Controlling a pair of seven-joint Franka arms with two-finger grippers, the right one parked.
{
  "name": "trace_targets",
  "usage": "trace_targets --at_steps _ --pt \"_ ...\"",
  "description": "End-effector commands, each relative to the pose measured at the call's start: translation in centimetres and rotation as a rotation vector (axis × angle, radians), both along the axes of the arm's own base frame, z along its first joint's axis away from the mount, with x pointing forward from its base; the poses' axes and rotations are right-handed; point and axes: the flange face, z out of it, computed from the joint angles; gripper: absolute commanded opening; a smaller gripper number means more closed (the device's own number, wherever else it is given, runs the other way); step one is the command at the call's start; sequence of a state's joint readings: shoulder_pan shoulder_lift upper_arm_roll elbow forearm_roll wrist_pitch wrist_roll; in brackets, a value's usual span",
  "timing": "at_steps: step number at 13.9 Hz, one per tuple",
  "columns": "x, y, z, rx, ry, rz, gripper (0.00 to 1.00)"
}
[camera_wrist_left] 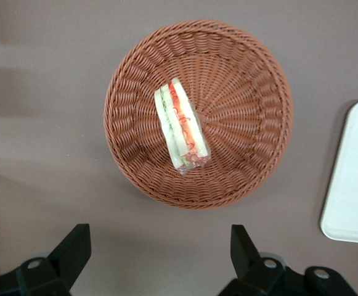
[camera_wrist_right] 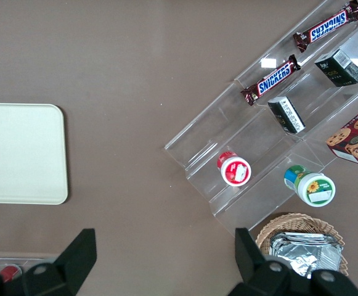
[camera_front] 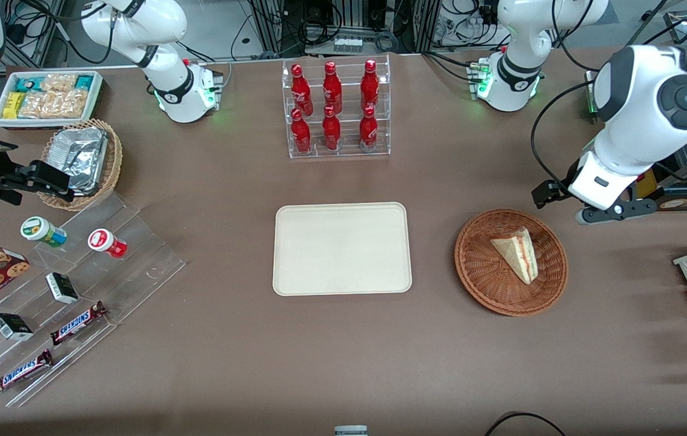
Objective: Place sandwich from basket to tray
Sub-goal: 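Lower the open left gripper onto the wrapped sandwich in the basket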
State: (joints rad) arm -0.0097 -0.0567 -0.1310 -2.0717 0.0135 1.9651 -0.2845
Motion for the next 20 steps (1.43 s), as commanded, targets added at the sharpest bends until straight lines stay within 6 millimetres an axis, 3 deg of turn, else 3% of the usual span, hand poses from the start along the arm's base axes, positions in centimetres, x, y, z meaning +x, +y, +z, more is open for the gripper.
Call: trace_targets --at_steps 1,4,20 --pt "-1.1 0.3 -1.6 0.009 -0.039 0.066 1.0" --pt "-1.1 0.2 -4.5 0.005 -0.058 0.141 1.0" --pt "0.8 -0.7 -10.9 -0.012 -0.05 0.17 1.0"
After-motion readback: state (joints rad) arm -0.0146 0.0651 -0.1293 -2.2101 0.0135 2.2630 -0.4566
